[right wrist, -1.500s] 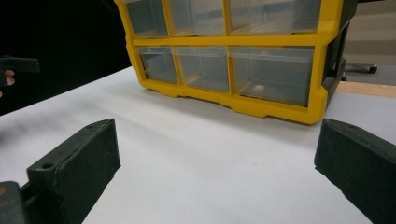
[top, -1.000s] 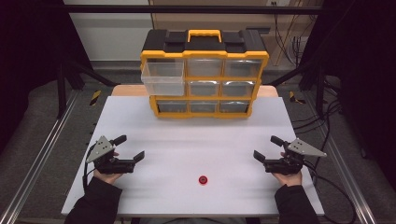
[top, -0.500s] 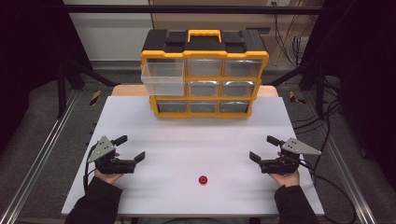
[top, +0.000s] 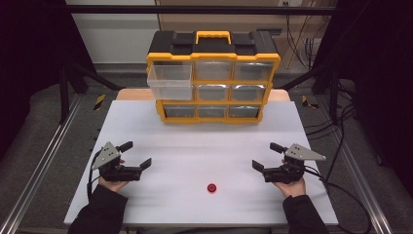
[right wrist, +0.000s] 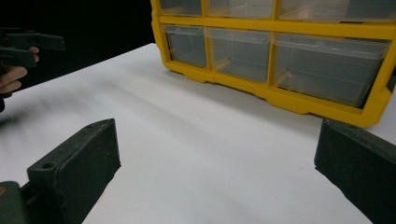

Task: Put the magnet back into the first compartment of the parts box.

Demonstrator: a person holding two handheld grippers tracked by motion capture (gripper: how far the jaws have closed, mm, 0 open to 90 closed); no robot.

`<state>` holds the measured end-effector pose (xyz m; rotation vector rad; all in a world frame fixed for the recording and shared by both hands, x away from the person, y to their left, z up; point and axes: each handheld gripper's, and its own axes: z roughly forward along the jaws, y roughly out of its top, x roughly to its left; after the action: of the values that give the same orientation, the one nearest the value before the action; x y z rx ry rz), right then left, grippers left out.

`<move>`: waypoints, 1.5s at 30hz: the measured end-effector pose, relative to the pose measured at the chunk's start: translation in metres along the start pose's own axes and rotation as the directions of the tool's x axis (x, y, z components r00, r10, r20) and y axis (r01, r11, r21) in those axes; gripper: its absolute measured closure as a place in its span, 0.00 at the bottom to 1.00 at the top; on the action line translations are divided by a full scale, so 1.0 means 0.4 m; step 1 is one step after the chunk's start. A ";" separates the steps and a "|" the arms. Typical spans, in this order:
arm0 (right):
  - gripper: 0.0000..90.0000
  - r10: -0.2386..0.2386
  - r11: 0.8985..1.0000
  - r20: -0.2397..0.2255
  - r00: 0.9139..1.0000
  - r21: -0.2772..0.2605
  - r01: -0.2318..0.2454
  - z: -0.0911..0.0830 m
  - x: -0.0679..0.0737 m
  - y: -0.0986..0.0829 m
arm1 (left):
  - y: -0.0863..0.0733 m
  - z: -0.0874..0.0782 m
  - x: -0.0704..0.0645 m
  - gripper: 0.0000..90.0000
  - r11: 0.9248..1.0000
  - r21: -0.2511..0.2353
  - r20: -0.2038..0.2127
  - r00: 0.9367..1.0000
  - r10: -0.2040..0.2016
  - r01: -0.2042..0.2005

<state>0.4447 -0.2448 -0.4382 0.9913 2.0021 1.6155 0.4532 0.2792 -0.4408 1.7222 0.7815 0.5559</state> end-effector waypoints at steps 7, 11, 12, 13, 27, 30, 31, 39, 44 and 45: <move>0.01 -0.011 1.000 -0.019 1.000 0.025 0.012 0.021 0.027 0.003 | 0.000 0.001 0.000 0.02 1.000 0.006 0.002 1.000 -0.002 0.002; 0.01 -0.012 0.999 -0.043 0.999 0.043 0.014 0.036 0.042 0.002 | -0.001 0.002 0.000 0.02 1.000 0.008 0.001 1.000 -0.003 0.003; 0.01 -0.013 0.999 -0.048 0.999 0.047 0.015 0.040 0.045 0.003 | -0.001 0.002 -0.001 0.02 1.000 0.009 0.001 1.000 -0.002 0.002; 0.01 -0.009 0.999 -0.054 0.999 0.051 0.012 0.044 0.050 0.003 | -0.001 0.002 0.000 0.02 1.000 0.010 0.002 1.000 -0.001 0.001; 0.01 -0.037 0.995 -0.095 0.995 0.090 0.046 0.085 0.106 0.002 | -0.002 0.004 0.001 0.02 1.000 0.012 0.007 1.000 -0.007 0.007; 0.01 -0.035 0.995 -0.106 0.994 0.094 0.045 0.091 0.115 0.002 | -0.002 0.004 0.001 0.02 1.000 0.012 0.007 1.000 -0.007 0.007; 0.01 -0.037 0.994 -0.107 0.994 0.094 0.047 0.093 0.118 0.001 | -0.002 0.004 0.001 0.02 1.000 0.012 0.006 1.000 -0.007 0.007; 0.01 -0.046 0.990 -0.125 0.991 0.126 0.062 0.111 0.135 -0.004 | -0.003 0.005 0.002 0.02 1.000 0.014 0.008 1.000 -0.005 0.004; 0.01 -0.058 0.986 -0.140 0.989 0.147 0.079 0.128 0.152 -0.009 | -0.003 0.006 0.002 0.02 1.000 0.016 0.008 1.000 -0.005 0.004; 0.01 -0.056 0.986 -0.144 0.988 0.147 0.077 0.130 0.153 -0.010 | -0.003 0.006 0.002 0.02 1.000 0.017 0.008 1.000 -0.004 0.004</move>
<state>0.4372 -0.1653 -0.4474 0.8748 2.2562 1.5532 0.4553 0.2784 -0.4426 1.7374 0.7858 0.5411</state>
